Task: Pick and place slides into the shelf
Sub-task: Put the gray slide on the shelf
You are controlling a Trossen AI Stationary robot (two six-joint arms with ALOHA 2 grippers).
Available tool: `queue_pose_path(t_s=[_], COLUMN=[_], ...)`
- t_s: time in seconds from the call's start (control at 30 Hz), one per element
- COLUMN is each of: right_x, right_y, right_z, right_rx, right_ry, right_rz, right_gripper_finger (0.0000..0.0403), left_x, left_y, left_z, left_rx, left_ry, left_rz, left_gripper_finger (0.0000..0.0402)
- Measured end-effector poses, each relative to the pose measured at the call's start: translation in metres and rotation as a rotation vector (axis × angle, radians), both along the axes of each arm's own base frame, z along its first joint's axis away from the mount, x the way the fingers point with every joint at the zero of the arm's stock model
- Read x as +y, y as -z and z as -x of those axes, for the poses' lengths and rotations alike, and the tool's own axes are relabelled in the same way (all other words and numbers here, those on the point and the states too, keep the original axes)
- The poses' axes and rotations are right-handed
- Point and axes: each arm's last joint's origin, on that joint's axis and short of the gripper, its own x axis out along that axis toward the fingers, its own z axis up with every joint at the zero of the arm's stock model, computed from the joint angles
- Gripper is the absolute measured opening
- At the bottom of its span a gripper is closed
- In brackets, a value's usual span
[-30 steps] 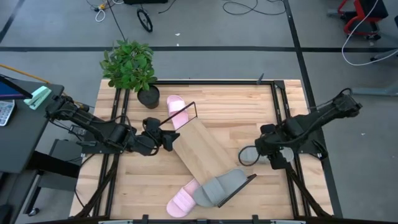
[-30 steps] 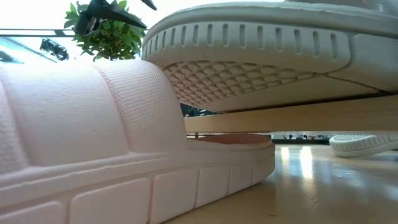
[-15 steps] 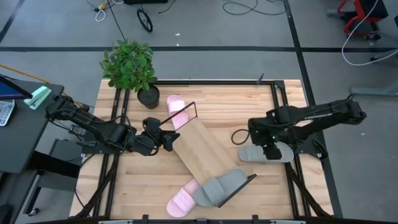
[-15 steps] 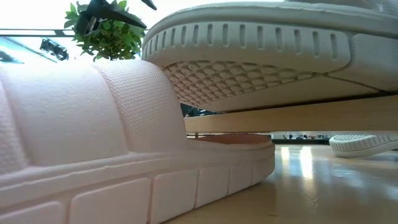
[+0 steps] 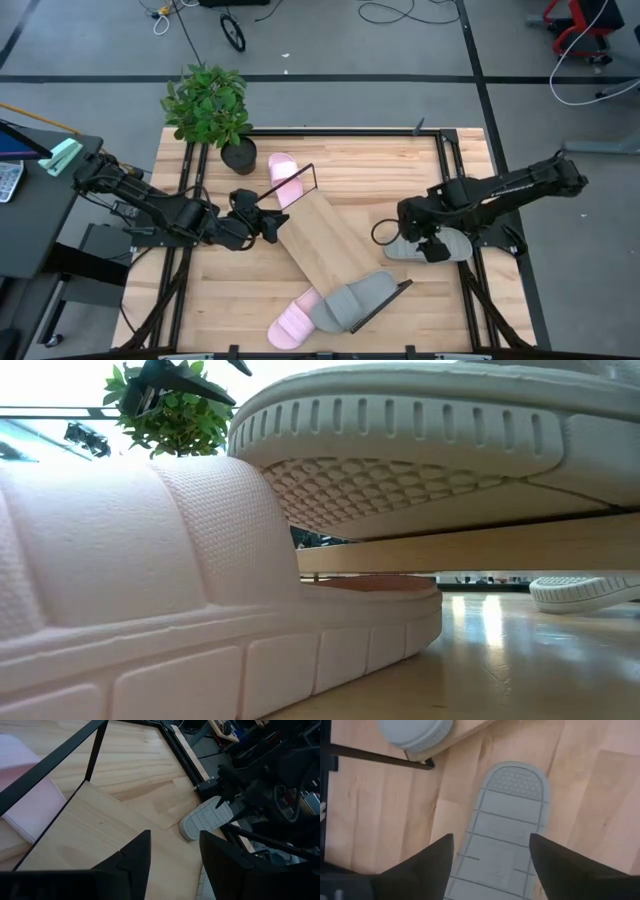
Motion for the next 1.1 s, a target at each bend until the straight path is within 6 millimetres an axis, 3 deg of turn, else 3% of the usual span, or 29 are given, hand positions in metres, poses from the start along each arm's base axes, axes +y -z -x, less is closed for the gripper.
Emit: queue_pose_path(t_s=[0.17,0.37,0.6,1.1], right_x=[0.015,0.029,0.039,0.067], right_y=[0.002,0.025,0.041,0.054], right_z=[0.003,0.014,0.024,0.03], right_rx=[0.003,0.051,0.052,-0.037], right_ry=[-0.025,0.015,0.062,0.044], right_rz=[0.024,0.055,0.16,0.276], right_gripper_finger=[0.0299,0.0317,0.0319,0.0318], left_x=[0.0,0.0,0.0,0.0], left_y=[0.0,0.0,0.0,0.0], left_z=[0.0,0.0,0.0,0.0], left_rx=[0.001,0.002,0.004,0.004], left_ry=[0.0,0.002,0.001,0.001], left_rz=[-0.002,-0.005,-0.008,-0.007], left_gripper_finger=[0.0175,0.0173,0.0172,0.0172])
